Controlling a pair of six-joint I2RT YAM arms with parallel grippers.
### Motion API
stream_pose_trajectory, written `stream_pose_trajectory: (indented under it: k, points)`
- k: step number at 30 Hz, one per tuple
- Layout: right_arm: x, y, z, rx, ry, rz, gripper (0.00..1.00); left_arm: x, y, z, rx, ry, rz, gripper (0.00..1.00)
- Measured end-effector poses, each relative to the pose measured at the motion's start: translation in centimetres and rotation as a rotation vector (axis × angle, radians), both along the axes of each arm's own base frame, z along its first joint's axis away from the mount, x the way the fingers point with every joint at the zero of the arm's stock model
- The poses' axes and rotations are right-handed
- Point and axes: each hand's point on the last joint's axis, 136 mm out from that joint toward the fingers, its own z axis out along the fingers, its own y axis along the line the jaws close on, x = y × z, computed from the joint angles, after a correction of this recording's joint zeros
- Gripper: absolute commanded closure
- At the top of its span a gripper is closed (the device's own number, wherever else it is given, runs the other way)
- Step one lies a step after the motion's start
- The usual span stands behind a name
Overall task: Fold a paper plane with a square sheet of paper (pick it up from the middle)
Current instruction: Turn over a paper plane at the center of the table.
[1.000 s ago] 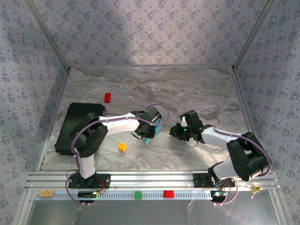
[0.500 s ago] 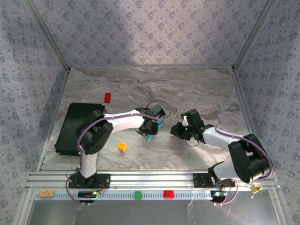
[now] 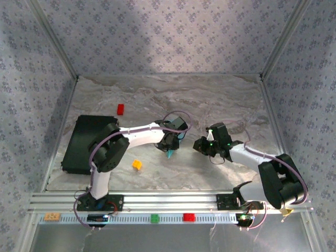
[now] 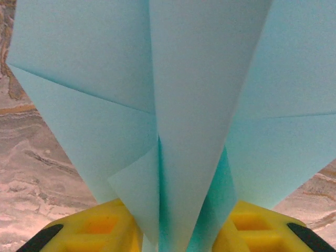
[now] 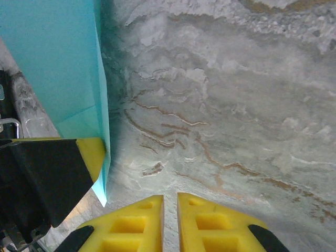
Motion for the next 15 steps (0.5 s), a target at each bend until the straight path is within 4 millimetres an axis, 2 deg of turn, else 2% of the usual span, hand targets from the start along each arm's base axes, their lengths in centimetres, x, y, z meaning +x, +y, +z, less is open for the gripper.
stream_pose_trajectory:
  k: [15]
  points:
    - [-0.08, -0.31, 0.1, 0.004, -0.005, -0.008, 0.84, -0.11, 0.28, 0.17, 0.023, -0.014, 0.027, 0.63]
